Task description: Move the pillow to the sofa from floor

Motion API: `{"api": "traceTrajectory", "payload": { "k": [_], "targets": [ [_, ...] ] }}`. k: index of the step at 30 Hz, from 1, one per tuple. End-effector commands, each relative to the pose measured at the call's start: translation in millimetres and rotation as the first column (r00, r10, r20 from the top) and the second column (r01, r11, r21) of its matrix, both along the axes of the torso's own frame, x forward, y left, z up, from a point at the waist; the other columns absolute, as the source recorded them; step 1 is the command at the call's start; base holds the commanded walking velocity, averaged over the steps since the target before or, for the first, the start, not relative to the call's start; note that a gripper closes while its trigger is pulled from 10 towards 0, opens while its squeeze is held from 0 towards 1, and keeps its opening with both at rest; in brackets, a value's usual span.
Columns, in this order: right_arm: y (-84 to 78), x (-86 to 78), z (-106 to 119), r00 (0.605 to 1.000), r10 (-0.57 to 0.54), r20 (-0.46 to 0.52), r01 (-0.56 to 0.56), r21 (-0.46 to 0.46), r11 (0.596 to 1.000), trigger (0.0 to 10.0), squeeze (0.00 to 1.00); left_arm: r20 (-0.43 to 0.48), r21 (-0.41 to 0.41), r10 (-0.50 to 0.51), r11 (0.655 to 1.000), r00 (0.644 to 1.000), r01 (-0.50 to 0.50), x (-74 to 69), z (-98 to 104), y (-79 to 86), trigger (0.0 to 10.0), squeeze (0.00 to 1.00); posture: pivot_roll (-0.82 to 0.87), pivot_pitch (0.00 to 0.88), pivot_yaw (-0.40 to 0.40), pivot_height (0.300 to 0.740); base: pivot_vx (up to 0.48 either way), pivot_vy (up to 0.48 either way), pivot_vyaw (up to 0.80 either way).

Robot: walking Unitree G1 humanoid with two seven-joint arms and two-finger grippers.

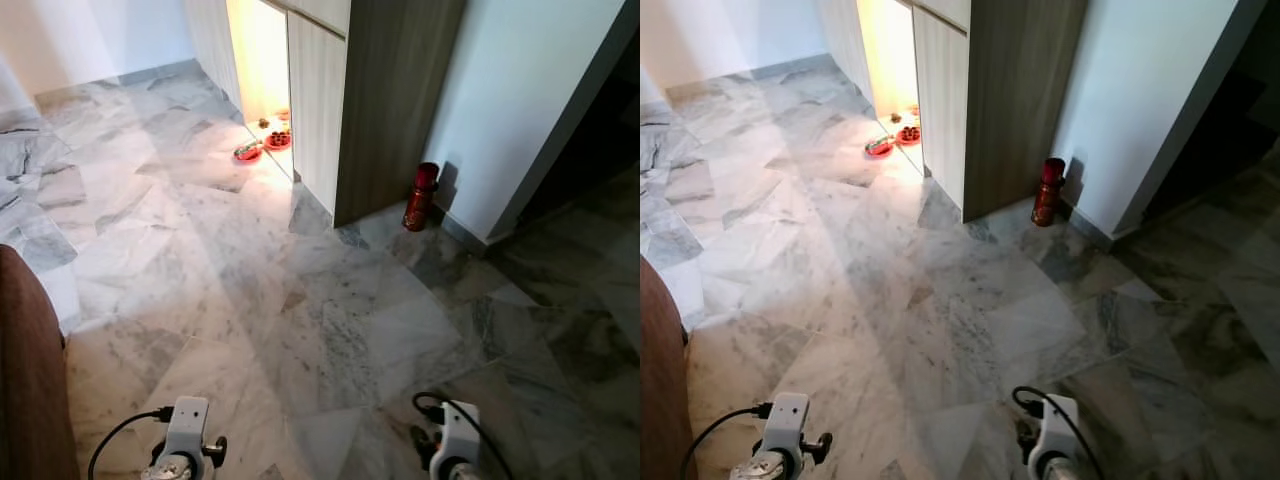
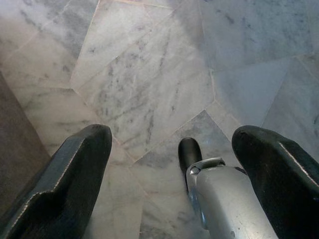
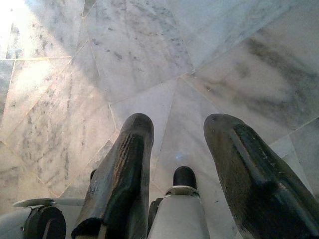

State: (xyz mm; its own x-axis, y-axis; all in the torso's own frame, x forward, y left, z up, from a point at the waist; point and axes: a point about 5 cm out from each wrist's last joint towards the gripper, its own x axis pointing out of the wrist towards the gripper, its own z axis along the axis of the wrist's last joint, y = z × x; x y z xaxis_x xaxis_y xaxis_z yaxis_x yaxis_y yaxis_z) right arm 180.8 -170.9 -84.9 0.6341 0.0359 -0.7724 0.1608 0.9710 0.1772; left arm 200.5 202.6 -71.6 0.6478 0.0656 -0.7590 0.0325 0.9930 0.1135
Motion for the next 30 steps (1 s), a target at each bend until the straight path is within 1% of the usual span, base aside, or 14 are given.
{"api": "traceTrajectory", "payload": {
  "k": [1,5,7,8,12,13,14,16,19,22,25,27,30],
  "targets": [
    [-2.5,1.2,1,1.0,-0.008,0.001,0.008,-0.003,1.0,10.0,0.0,-0.026,0.006,-0.011,1.0,1.0,0.011,-3.3,-2,0.5,10.0,0.0,-0.01,0.027,-0.002,0.719,0.0,0.0,0.0],
    [-2.7,-0.5,0,1.0,-0.007,-0.006,0.007,0.0,1.0,10.0,0.0,-0.03,0.006,-0.007,1.0,1.0,0.007,-4.9,-3,1.3,10.0,0.0,-0.01,0.029,-0.003,0.719,0.0,0.0,0.0],
    [-3.9,-1.9,-1,1.0,-0.006,-0.011,0.006,0.008,1.0,10.0,0.0,0.002,0.006,0.015,1.0,1.0,-0.015,-3.0,-1,3.4,10.0,0.0,-0.02,0.03,-0.007,0.719,0.0,0.0,0.0],
    [-3.9,-1.9,-1,1.0,-0.006,-0.011,0.006,0.008,1.0,10.0,0.0,0.002,0.006,0.015,1.0,1.0,-0.015,-3.0,-1,3.4,10.0,0.0,-0.02,0.03,-0.007,0.719,0.0,0.0,0.0],
    [-5.1,-2.2,-1,1.0,0.003,-0.01,-0.003,0.012,1.0,10.0,0.0,0.066,-0.039,0.067,0.997,0.996,-0.064,7.8,6,3.7,10.0,0.0,-0.02,0.04,-0.016,0.719,0.0,0.0,0.0],
    [-5.0,-2.7,-1,0.999,0.031,-0.02,-0.031,0.003,1.0,10.0,0.0,0.076,-0.047,0.07,0.997,0.995,-0.067,12.1,8,1.7,10.0,0.0,-0.02,0.04,-0.018,0.719,0.0,0.0,0.0],
    [-5.0,-2.7,-1,0.999,0.031,-0.02,-0.031,0.003,1.0,10.0,0.0,0.076,-0.047,0.07,0.997,0.995,-0.067,12.1,8,1.7,10.0,0.0,-0.02,0.04,-0.018,0.719,0.0,0.0,0.0],
    [-4.7,-4.2,-2,0.996,0.078,-0.033,-0.078,-0.016,0.997,10.0,0.0,0.076,-0.052,0.062,0.997,0.995,-0.059,13.8,8,-1.0,10.0,0.0,-0.03,0.041,-0.02,0.719,0.0,0.0,0.0],
    [-4.9,-7.2,-3,0.993,0.11,-0.048,-0.111,-0.032,0.993,10.0,0.0,0.065,-0.065,0.066,0.996,0.996,-0.062,13.3,7,-4.3,10.0,0.0,-0.03,0.045,-0.024,0.719,0.0,0.0,0.0],
    [-5.4,-9.2,-4,0.991,0.117,-0.058,-0.119,-0.039,0.992,10.0,0.0,0.052,-0.072,0.066,0.995,0.996,-0.062,10.5,5,-6.6,10.0,0.0,-0.02,0.052,-0.029,0.719,0.0,0.0,0.0],
    [-4.0,-7.7,-4,0.994,0.089,-0.059,-0.091,-0.038,0.995,10.0,0.0,0.034,-0.079,0.084,0.994,0.996,-0.081,5.9,2,-5.4,10.0,0.0,-0.02,0.064,-0.03,0.719,0.0,0.0,0.0],
    [-3.1,-7.0,-4,0.994,0.089,-0.06,-0.091,-0.037,0.995,10.0,0.0,0.032,-0.077,0.086,0.994,0.996,-0.084,5.2,2,-4.9,10.0,0.0,-0.02,0.065,-0.03,0.719,0.0,0.0,0.0],
    [1.1,-5.3,-4,0.991,0.119,-0.068,-0.122,-0.045,0.991,10.0,0.0,0.021,-0.061,0.085,0.995,0.996,-0.083,2.0,1,-3.2,10.0,0.0,-0.02,0.073,-0.028,0.719,0.0,0.0,0.0]
  ]
}}
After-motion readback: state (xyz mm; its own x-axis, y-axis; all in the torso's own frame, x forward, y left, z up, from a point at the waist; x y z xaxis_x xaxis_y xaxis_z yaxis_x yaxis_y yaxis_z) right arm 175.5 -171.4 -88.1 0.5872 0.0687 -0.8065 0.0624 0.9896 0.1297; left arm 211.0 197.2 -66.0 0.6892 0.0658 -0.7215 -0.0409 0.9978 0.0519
